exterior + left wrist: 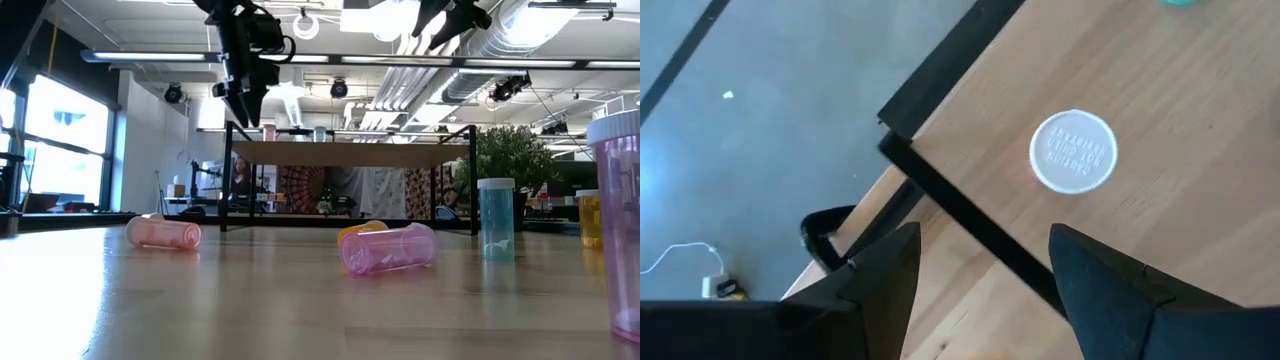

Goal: Pick and place medicine bottles onto shelf by color
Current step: Put the bottom left pink pill bottle on the shelf

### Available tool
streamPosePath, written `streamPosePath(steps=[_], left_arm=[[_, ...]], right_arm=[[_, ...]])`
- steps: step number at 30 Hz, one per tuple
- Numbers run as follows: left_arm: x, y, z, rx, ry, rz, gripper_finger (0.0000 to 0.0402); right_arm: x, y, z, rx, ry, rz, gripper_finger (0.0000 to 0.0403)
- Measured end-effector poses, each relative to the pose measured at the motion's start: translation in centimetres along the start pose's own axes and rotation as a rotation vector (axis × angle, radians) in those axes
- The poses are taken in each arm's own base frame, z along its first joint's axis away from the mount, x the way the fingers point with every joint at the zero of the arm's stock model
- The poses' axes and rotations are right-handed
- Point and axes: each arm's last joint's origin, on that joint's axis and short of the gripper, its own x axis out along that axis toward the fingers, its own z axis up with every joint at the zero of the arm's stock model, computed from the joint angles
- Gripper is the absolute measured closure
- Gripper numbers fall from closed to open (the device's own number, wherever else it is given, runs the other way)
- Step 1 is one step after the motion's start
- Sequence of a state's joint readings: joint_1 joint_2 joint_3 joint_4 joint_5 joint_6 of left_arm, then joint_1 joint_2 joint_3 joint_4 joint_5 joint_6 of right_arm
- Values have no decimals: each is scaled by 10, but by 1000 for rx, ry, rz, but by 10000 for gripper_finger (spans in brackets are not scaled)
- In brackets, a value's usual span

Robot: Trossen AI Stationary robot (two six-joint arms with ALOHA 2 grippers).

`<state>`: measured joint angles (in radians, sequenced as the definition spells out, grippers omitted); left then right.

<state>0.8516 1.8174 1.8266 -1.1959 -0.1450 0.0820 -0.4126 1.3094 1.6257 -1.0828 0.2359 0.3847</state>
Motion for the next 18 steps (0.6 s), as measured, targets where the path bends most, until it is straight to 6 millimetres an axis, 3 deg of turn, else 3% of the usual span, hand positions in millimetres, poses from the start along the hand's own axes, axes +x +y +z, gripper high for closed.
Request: streamPosePath(steps=[6, 18], left_arm=[[12, -2, 3, 3, 23, 0, 188], [13, -2, 7, 6, -14, 2, 188]], right_arm=[[0, 0, 0, 0, 0, 0, 166], [0, 0, 0, 0, -1, 0, 166]])
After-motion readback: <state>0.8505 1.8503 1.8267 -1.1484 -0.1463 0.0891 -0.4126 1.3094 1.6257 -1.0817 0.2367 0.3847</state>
